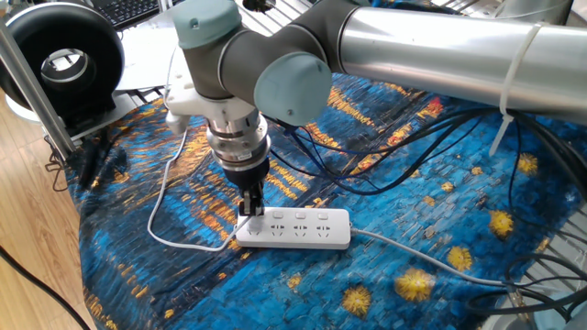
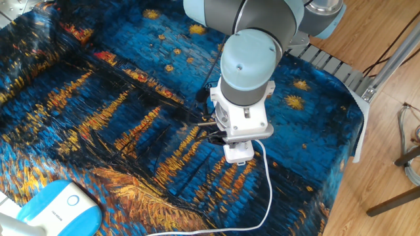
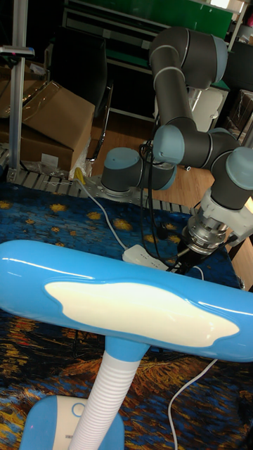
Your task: Plug in the power cord of the desk lamp, turn on the socket, and light up the desk lamp
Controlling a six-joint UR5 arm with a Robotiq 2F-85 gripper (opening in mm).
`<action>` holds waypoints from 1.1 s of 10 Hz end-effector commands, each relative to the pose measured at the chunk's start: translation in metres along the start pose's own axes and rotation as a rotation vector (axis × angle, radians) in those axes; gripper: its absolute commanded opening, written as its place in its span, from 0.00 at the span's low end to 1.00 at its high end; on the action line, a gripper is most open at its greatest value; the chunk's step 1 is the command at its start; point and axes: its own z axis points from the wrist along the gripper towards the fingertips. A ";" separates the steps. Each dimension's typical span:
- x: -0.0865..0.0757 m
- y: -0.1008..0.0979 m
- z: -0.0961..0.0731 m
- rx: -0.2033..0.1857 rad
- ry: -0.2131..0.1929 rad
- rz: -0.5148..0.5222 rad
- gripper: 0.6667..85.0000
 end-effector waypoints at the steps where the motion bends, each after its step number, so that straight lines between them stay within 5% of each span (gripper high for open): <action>1: -0.002 -0.001 0.000 -0.001 -0.010 0.008 0.01; 11: -0.003 0.003 0.005 -0.036 -0.026 0.018 0.01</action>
